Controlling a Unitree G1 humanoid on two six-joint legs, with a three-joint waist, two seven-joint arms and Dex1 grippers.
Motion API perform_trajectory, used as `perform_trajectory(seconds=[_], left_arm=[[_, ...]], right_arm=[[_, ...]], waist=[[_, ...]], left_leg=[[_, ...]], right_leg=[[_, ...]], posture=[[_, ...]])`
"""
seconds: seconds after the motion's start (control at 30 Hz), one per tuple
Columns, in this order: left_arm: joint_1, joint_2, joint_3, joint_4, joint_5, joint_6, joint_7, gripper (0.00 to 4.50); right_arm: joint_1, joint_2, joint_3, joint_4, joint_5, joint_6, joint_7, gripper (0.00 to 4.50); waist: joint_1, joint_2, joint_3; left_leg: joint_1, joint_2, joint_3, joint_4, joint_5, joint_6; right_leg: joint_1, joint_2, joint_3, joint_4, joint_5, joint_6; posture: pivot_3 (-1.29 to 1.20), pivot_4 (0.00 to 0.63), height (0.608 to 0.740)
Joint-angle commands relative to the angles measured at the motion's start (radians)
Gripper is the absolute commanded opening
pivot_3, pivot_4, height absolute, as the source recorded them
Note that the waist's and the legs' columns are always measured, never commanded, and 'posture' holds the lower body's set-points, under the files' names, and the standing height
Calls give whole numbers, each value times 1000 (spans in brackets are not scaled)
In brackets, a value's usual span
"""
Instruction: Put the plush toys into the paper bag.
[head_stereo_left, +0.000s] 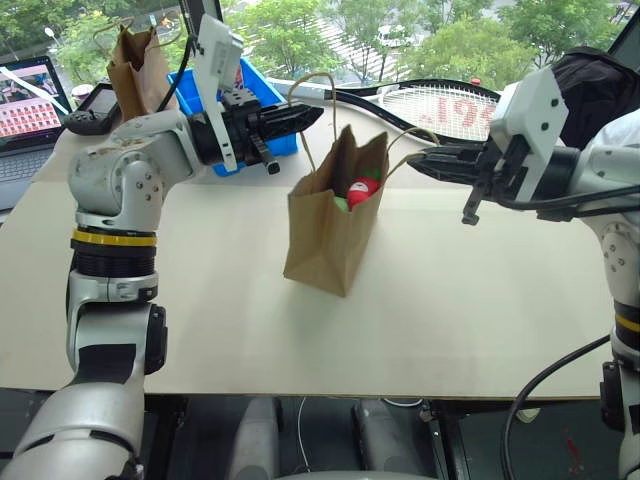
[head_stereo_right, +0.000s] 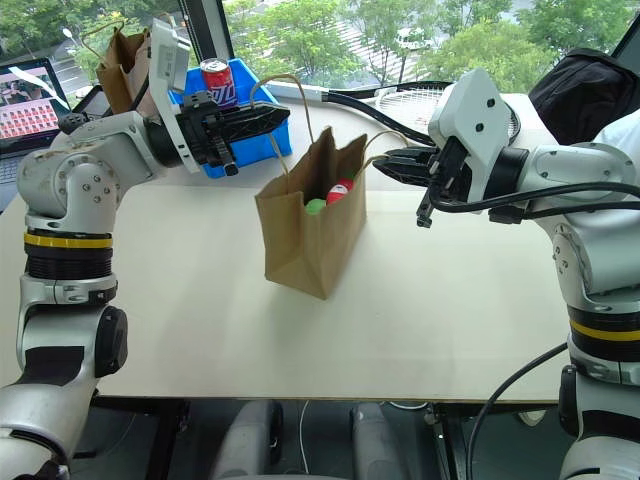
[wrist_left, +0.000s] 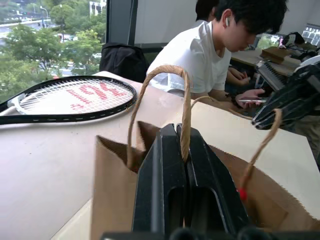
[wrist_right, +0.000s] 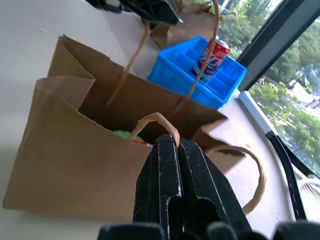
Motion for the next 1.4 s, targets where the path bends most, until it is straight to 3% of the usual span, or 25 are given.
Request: perform_trajectory(seconds=[0.03, 0.4, 0.53, 0.67, 0.8, 1.07, 1.17, 1.27, 1.4], left_arm=[[-53, 0, 39, 3, 11, -39, 6, 0], [-179, -66, 46, 149, 87, -216, 4, 0], [-134, -63, 19, 128, 102, -216, -37, 0], [-23, -4, -74, 77, 169, -214, -130, 0], [50, 50, -133, 31, 224, -223, -183, 0], [25, 57, -58, -14, 151, -121, -185, 0], [7, 49, 11, -32, 50, -3, -182, 0], [3, 63, 41, -61, -1, 46, -198, 734], [-9, 84, 89, -50, -41, 68, -200, 2224]], right_arm=[[-53, -4, -55, -29, 19, 8, -24, 51], [-130, -31, -55, -6, -25, -11, -28, 51], [-110, -28, -57, -75, 52, 69, -15, 51], [-45, -8, -33, -191, 194, 222, -21, 51], [29, 45, 6, -246, 224, 278, -86, 51], [35, 11, 8, -211, 201, 275, -85, 51], [11, 23, -62, -175, 293, 313, -80, 51], [-2, -19, -96, -144, 298, 297, -50, 796], [-32, -78, -154, -89, 328, 304, -17, 2160]], waist=[[0, 0, 0], [1, 0, 1], [-2, 0, 1], [-7, 0, 1], [-4, 0, 1], [4, 0, 2], [0, 0, 2], [-3, 0, 2], [-2, 0, 2]], left_leg=[[0, 0, 0, 0, 0, 0], [0, 0, 0, 0, 0, 0], [-1, 0, 0, -2, 0, 0], [1, 0, 0, -4, 0, 0], [1, 0, 0, -4, 0, 0], [1, 0, 0, -4, 1, -1], [1, 0, 0, -4, 1, -1], [1, 0, 0, -4, 1, -1], [1, 0, 0, -4, 1, -1]], right_leg=[[0, 0, 0, 0, 0, 0], [0, 0, 0, 0, 0, 0], [-1, 0, 0, -1, 0, 0], [-1, 0, 0, -1, 0, 0], [-1, 0, 0, 1, 0, -1], [0, -1, 0, -1, 0, -1], [0, -1, -1, -1, 0, -1], [0, -1, -1, 0, 0, -1], [0, -1, -1, 0, 0, -1]], posture=[[0, 150, 658], [0, 150, 658], [0, 150, 658], [0, 150, 658], [0, 150, 658], [0, 150, 658], [0, 150, 658], [0, 150, 658], [0, 150, 658]])
